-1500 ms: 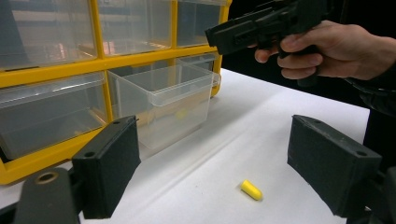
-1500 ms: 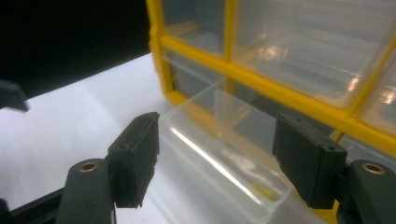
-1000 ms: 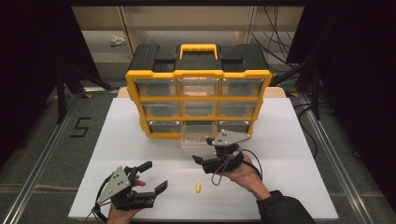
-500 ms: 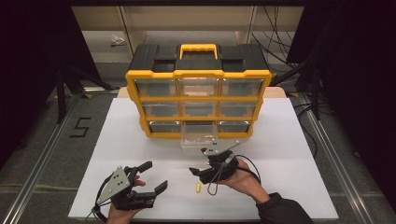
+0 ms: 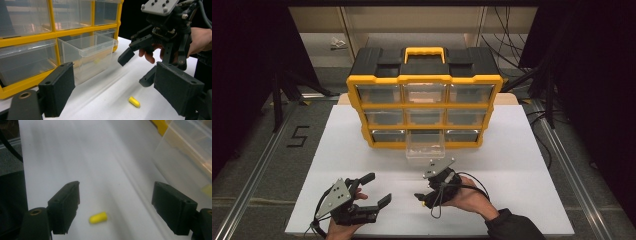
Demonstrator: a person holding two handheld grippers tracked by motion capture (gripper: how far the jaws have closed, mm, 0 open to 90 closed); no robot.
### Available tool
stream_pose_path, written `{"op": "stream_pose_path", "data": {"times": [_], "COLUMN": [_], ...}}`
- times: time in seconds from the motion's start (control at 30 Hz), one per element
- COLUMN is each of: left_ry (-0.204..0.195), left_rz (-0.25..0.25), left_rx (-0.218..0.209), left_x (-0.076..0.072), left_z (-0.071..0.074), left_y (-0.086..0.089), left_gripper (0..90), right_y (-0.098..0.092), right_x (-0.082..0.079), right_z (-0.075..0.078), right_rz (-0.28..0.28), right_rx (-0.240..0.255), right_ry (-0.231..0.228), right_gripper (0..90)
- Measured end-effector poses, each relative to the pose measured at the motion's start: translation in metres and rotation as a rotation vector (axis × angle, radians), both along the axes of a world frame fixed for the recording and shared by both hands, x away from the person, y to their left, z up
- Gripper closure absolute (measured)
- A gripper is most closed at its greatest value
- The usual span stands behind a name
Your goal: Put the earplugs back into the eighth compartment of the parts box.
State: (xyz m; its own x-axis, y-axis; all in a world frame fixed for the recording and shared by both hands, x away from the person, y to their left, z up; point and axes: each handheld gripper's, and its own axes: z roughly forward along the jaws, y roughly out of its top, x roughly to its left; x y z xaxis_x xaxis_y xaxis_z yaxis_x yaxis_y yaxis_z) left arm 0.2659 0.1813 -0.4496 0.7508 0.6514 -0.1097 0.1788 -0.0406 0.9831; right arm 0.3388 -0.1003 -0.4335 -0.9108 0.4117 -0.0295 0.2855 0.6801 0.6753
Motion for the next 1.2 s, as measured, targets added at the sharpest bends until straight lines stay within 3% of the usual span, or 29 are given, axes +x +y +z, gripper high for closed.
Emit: {"op": "stream_pose_path", "data": {"times": [0.2, 0.47, 0.67, 1.2], "left_ry": [0.0, -0.001, -0.001, -0.001], "left_rz": [0.0, 0.0, 0.0, -0.001], "left_rx": [-0.001, 0.0, 0.001, 0.002], "left_x": [0.0, 0.0, 0.0, 0.0], "left_z": [0.0, 0.0, 0.0, 0.0], "left_y": [0.0, 0.0, 0.0, 0.0], "left_gripper": [16.3, 16.3, 16.3, 16.3], "right_y": [0.003, 0.005, 0.007, 0.01], "right_x": [-0.003, -0.002, -0.003, -0.004], "right_z": [-0.01, -0.02, -0.028, -0.042], "right_rz": [0.016, 0.039, 0.057, 0.094], "right_rx": [-0.054, -0.089, -0.133, -0.181], "right_ry": [0.025, 0.036, 0.059, 0.085], "right_gripper": [24.5, 27.2, 35.0, 49.6]}}
